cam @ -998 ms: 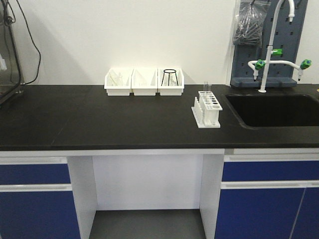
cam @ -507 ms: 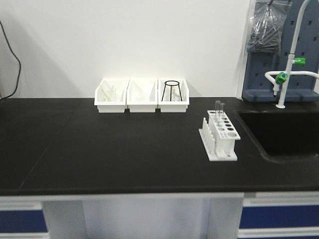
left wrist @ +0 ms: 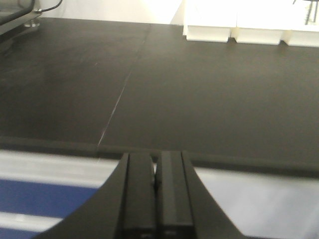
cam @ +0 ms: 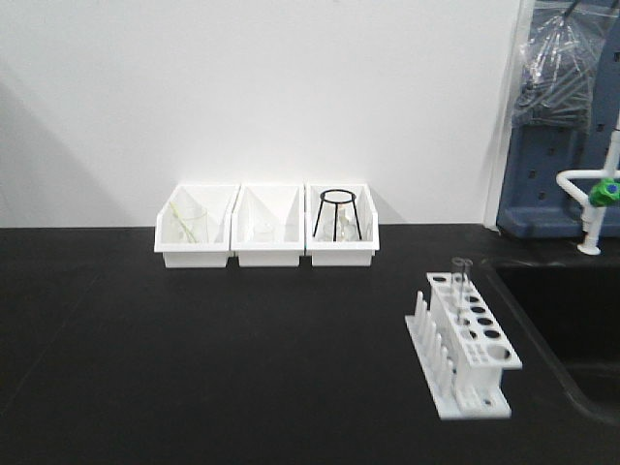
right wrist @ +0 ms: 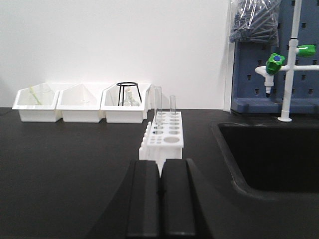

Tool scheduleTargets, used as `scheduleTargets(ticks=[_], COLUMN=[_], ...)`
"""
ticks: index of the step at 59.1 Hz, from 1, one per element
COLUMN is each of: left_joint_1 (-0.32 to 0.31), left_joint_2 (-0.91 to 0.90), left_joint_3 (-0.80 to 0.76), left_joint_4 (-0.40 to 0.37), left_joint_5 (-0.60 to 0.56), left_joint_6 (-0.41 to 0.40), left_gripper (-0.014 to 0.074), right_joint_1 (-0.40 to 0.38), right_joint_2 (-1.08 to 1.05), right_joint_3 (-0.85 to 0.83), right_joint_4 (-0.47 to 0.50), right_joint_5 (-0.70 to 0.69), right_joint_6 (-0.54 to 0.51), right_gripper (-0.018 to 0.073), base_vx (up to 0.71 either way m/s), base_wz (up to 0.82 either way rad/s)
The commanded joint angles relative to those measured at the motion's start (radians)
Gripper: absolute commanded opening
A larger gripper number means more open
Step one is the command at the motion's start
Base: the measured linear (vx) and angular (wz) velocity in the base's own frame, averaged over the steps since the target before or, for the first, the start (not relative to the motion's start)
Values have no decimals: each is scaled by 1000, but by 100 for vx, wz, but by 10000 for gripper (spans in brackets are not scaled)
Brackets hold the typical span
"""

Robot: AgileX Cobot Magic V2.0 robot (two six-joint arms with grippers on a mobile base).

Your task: Flip and reinsert test tube from rack

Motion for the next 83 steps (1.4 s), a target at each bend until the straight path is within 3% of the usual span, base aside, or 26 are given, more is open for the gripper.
scheduleTargets(ticks=[1, 36, 70, 83], left_joint_1=[-8, -8, -8, -8], left_joint_2=[-3, -3, -3, -3], left_joint_3=[2, 2, 2, 2], left_joint_4=[-4, -4, -4, -4], left_joint_5=[-87, -87, -87, -87], left_joint_6=[0, 0, 0, 0], left_gripper=[-6, -6, -6, -6], right_joint_1=[-4, -4, -4, -4], right_joint_2=[-8, -8, -8, 11], right_joint_3=[2, 2, 2, -111], right_joint_4=[-2, -1, -1, 71], right_joint_5=[-78, -77, -77, -277], right_joint_6=[-5, -5, -5, -10], right_gripper=[-9, -9, -9, -9], base_vx=[49, 40, 7, 0], base_wz=[0, -1, -2, 0])
